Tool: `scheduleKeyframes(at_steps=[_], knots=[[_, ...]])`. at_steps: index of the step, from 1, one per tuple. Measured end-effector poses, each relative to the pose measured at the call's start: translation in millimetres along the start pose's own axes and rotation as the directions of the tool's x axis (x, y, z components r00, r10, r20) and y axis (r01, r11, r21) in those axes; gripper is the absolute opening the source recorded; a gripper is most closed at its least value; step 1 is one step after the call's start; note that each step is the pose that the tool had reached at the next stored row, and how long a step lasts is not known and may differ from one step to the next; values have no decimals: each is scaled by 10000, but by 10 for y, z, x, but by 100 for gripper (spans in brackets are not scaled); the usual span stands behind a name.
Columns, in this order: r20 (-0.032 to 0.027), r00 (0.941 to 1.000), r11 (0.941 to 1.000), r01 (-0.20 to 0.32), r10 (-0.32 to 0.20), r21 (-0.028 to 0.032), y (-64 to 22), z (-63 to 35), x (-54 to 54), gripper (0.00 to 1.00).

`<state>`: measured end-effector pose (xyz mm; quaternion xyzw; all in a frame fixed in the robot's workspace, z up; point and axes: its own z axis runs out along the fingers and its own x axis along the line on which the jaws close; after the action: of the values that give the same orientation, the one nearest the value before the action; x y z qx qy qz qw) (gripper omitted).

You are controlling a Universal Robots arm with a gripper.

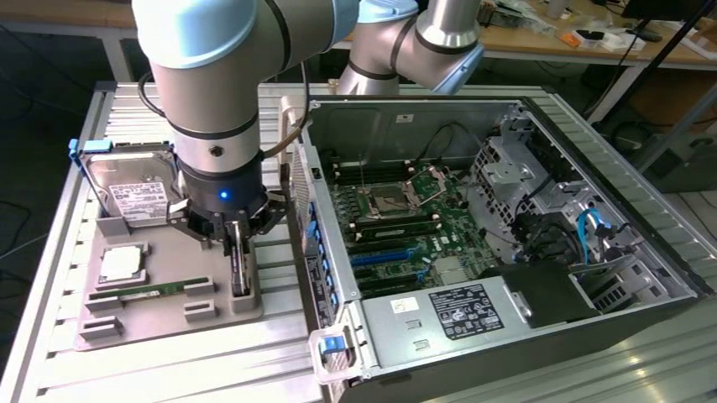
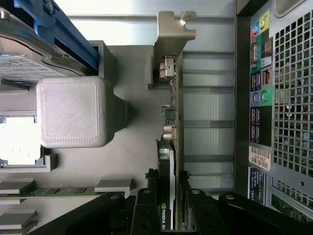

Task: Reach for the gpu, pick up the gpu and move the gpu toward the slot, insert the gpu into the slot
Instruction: 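Pick up the gpu and move the gpu toward the slot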

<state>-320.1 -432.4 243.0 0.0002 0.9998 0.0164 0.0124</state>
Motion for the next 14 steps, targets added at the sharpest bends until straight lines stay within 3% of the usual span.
scheduleKeyframes(at_steps=[9,14], knots=[[0,10000,10000,-2,2,-2,1,-10,0,27],[12,10000,10000,-1,1,-1,9,-258,-6,27]])
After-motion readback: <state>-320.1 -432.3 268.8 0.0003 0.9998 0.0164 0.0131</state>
